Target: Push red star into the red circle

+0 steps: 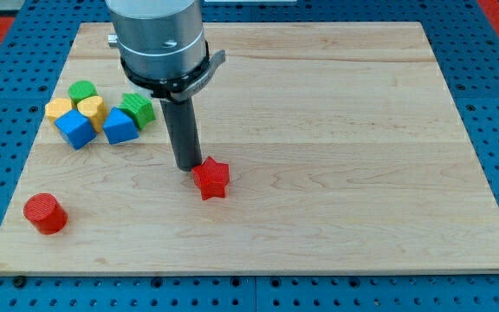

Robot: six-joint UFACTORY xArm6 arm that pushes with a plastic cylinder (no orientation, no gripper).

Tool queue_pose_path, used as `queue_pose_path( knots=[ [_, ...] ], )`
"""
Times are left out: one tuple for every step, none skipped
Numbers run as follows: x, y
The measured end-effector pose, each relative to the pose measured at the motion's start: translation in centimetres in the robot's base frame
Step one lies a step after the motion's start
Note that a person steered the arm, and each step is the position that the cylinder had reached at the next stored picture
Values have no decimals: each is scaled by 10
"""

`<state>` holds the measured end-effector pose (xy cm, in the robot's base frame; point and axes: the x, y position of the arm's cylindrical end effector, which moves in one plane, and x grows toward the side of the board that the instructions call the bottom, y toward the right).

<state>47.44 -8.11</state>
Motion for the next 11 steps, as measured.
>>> queue_pose_path(
  knots=[
    [-33, 23],
    [-35, 60],
    [-8, 55],
    [9, -1],
    [20, -49],
    [-7, -27],
    [-48, 23],
    [-37, 63],
    [-1, 58],
    [24, 19],
    [33, -40]
  ],
)
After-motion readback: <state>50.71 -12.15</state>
